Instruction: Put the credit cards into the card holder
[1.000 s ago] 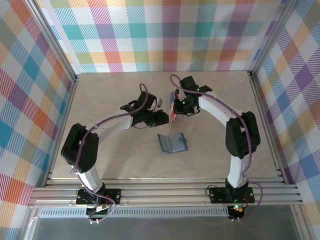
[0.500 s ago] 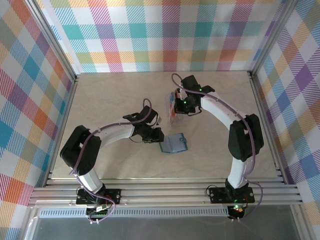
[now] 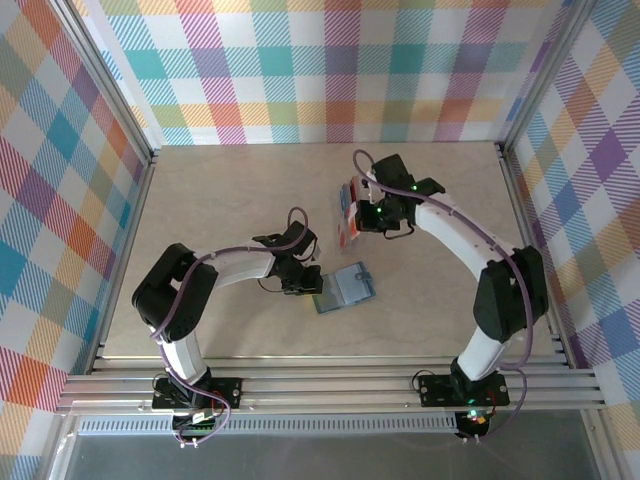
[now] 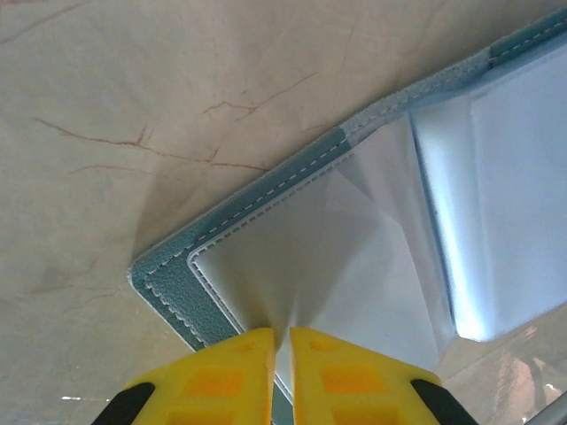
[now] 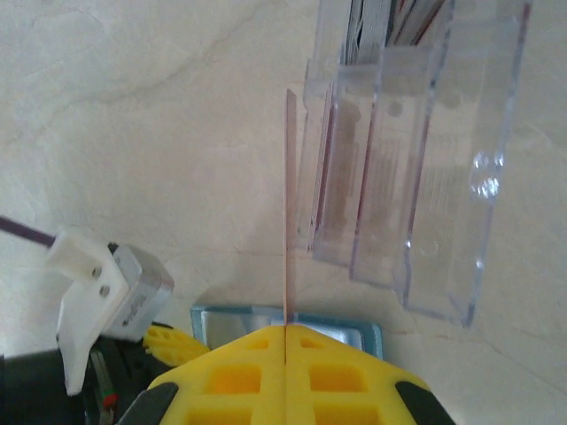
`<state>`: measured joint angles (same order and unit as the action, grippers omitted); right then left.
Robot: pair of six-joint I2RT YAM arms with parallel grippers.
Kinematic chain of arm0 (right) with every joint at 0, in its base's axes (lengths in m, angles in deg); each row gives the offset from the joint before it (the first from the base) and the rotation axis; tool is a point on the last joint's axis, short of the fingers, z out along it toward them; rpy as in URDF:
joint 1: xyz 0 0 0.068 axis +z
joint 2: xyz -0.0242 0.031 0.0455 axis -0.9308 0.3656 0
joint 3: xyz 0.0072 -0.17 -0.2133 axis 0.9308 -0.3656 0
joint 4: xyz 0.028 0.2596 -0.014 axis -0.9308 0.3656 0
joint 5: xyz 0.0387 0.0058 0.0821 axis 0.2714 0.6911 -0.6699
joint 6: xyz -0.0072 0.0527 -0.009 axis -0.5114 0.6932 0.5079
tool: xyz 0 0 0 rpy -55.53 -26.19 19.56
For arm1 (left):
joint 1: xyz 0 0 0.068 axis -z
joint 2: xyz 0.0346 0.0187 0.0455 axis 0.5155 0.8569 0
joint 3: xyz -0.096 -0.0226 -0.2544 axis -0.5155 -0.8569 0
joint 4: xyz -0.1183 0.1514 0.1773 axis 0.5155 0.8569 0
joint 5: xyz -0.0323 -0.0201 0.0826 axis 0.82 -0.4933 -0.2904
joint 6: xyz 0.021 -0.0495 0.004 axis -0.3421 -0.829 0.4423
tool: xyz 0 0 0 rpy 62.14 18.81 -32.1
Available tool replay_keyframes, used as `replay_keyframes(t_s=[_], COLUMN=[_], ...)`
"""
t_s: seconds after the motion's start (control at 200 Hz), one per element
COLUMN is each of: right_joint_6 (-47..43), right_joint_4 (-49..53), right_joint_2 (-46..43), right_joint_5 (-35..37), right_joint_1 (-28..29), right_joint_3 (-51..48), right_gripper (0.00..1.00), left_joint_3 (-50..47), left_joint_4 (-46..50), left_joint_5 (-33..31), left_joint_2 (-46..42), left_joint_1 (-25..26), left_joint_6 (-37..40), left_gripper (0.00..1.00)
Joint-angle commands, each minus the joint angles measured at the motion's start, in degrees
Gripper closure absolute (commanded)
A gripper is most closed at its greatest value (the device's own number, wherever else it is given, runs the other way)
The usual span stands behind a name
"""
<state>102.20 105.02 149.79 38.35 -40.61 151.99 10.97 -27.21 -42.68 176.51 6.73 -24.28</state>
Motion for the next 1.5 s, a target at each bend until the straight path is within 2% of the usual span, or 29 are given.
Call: replay_keyframes(t_s=[0.0, 0.325, 0.575, 1.015, 1.495], right_joint_6=[0.7, 3.4, 4.0, 3.8, 3.5], right_joint_4=[1.3, 1.3, -3.6, -7.2, -6.6], right_joint_2=[-5.3, -14.8, -13.6, -6.9, -4.8], right_joint_5=[0.6, 1.6, 3.2, 5.6, 6.7], right_joint_1=[1.9, 9.6, 12.5, 15.9, 17.1], right_joint_3=[-3.5, -15.1, -22.4, -22.7, -22.1], right_gripper=[1.0, 1.0, 1.0, 1.0, 1.0], left_joint_3=[-1.8, -4.5, -5.0, -4.8, -4.9], left_joint_4=[-1.6, -4.8, -4.8, -4.8, -4.8], left_joint_5=[-1.3, -0.9, -1.2, -0.8, -0.8], left_joint_2=[0.6, -0.3, -0.6, -0.1, 0.1], left_joint_1=[0.6, 1.3, 1.6, 1.8, 1.8], left_joint_6=[1.0, 0.4, 0.4, 0.4, 0.4], left_gripper=[0.87, 0.88, 0.88, 0.88, 0.89])
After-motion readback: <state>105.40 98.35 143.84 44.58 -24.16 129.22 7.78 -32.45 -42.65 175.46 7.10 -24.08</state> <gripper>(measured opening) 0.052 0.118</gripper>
